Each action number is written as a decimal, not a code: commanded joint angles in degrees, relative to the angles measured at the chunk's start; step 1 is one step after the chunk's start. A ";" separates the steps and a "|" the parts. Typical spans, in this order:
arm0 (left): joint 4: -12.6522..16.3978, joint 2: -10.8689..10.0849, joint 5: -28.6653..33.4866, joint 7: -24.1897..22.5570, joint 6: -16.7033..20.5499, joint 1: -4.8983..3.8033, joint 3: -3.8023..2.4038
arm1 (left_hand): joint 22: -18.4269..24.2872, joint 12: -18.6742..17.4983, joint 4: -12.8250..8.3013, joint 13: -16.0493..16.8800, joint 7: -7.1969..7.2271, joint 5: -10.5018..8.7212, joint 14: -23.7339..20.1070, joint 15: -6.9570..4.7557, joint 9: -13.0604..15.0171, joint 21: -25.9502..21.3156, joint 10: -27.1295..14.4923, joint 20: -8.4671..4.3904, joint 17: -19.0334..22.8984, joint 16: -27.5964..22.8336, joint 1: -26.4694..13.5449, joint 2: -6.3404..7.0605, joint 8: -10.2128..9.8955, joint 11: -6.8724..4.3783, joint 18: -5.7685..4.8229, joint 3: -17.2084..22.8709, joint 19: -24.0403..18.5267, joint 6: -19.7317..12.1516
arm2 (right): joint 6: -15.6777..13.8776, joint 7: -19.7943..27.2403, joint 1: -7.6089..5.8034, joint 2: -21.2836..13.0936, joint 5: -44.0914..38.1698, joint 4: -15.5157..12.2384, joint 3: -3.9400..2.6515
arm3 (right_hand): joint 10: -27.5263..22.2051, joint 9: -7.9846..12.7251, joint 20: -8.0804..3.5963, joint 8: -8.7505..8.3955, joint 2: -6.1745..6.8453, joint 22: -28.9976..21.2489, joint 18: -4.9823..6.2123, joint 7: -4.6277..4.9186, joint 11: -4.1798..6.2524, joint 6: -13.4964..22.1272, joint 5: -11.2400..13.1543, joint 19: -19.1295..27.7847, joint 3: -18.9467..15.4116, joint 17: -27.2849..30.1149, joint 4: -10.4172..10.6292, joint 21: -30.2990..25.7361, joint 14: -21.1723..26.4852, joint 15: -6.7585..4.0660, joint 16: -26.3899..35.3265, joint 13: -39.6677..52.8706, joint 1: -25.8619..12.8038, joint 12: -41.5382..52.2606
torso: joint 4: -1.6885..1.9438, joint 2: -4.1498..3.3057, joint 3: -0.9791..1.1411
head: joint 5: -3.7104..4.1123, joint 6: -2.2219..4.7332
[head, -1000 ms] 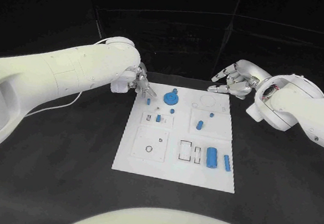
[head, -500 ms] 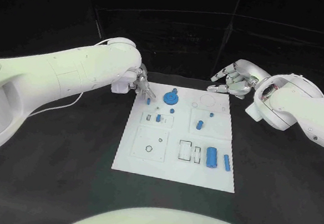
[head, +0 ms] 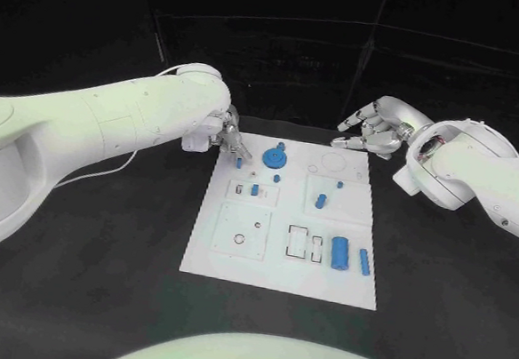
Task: Assemble the parts on the task board
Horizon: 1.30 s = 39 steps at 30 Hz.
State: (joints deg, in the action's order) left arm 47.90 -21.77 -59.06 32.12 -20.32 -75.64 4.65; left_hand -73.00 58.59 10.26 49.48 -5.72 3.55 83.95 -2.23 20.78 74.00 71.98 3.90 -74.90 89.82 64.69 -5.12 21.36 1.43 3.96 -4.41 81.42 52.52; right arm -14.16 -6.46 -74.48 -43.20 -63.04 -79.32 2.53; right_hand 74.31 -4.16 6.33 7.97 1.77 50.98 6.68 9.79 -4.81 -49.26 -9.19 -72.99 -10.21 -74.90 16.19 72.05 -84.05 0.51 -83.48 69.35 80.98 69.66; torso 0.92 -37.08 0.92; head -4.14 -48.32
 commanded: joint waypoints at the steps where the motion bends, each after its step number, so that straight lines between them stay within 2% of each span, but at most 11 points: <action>1: -0.53 0.21 -0.31 -0.76 -0.75 -0.07 -0.02 | -0.04 0.12 -0.43 -0.15 0.02 0.04 6.05 -0.25 -0.10 0.19 0.09 -0.09 -15.10 0.18 0.70 -0.14 0.29 -0.23 0.54 0.09 0.42 0.46 | -0.22 0.12 -0.11 0.00 -0.10 -0.04 -0.04 | -0.26 0.05 -0.08 0.32 -0.20 0.02 0.39 0.12 -0.04 0.45 -0.29 0.29 0.11 -4.41 -0.04 -0.22 -3.51 -0.26 0.23 0.04 0.44 0.39 | 0.05 -0.01 0.00 | 0.07 -0.06; 15: -1.74 1.06 -0.26 -0.76 -1.36 0.09 -0.03 | -0.15 0.08 -1.17 -0.46 0.07 0.06 6.05 -0.31 -0.42 0.22 0.11 -0.18 -15.10 0.18 1.66 -0.55 0.44 -0.29 0.51 0.46 0.46 0.56 | -0.26 0.19 -0.11 0.13 -0.10 -0.05 -0.04 | -0.33 0.05 -0.08 0.35 -0.22 -0.13 0.42 0.12 -0.04 0.43 -0.40 0.35 0.04 -4.29 -0.04 -0.30 -3.48 -0.26 0.31 -0.05 0.43 0.32 | 0.01 0.01 -0.01 | 0.10 -0.18; 21: -2.28 1.36 0.66 -0.51 -1.75 0.13 -0.03 | -0.08 0.03 -2.22 -0.75 0.12 0.08 6.05 -0.36 -0.71 0.07 0.05 -0.24 -15.10 0.18 2.85 -0.87 0.70 -0.35 0.54 1.10 0.39 0.77 | -0.20 0.16 -0.11 0.12 -0.10 -0.08 -0.04 | -0.33 0.05 -0.08 0.35 -0.22 -0.13 0.42 0.12 -0.04 0.43 -0.40 0.35 0.04 -4.29 -0.04 -0.30 -3.48 -0.26 0.31 -0.05 0.43 0.32 | 0.04 -0.01 0.00 | 0.17 -0.20; 34: -2.70 1.89 1.04 -0.02 -2.82 0.14 -0.04 | -0.05 0.01 -2.66 -0.86 0.21 0.08 6.05 -0.39 -0.78 0.00 0.00 -0.27 -15.10 0.18 3.21 -0.94 1.01 -0.41 0.55 1.36 0.36 1.15 | -0.19 0.11 -0.11 0.19 -0.10 -0.11 -0.05 | -0.33 0.05 -0.08 0.35 -0.22 -0.13 0.42 0.12 -0.04 0.43 -0.40 0.35 0.04 -4.29 -0.04 -0.30 -3.48 -0.26 0.31 -0.05 0.43 0.32 | 0.06 0.00 -0.01 | 0.32 -0.43; 39: -2.78 1.94 1.05 0.19 -2.93 0.14 -0.04 | -0.09 -0.02 -3.81 -1.03 0.36 0.14 6.05 -0.51 -0.98 -0.05 -0.07 -0.36 -15.10 0.18 4.45 -1.55 1.32 -0.56 0.56 2.43 0.34 1.37 | -0.23 0.13 -0.12 0.24 -0.10 -0.10 -0.05 | -0.33 0.05 -0.08 0.35 -0.22 -0.13 0.42 0.12 -0.04 0.43 -0.40 0.35 0.04 -4.29 -0.04 -0.30 -3.48 -0.26 0.31 -0.05 0.43 0.32 | 0.08 -0.02 -0.01 | 0.35 -0.50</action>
State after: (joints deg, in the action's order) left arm 45.16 -19.91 -58.31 32.03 -22.30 -75.41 4.63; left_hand -73.05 58.58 6.85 48.52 -5.52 3.55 83.94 -2.23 19.86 74.00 71.82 3.71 -74.90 89.82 68.68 -6.73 22.43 1.28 3.96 -1.95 81.61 53.57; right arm -14.16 -6.50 -74.48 -43.03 -63.04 -79.36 2.53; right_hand 74.31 -4.15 6.33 7.97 1.78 50.91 6.68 9.79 -4.81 -49.26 -9.20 -72.99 -10.21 -74.93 16.19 72.05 -84.05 0.51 -83.48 69.36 80.98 69.66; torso 0.95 -37.09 0.91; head -3.82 -48.81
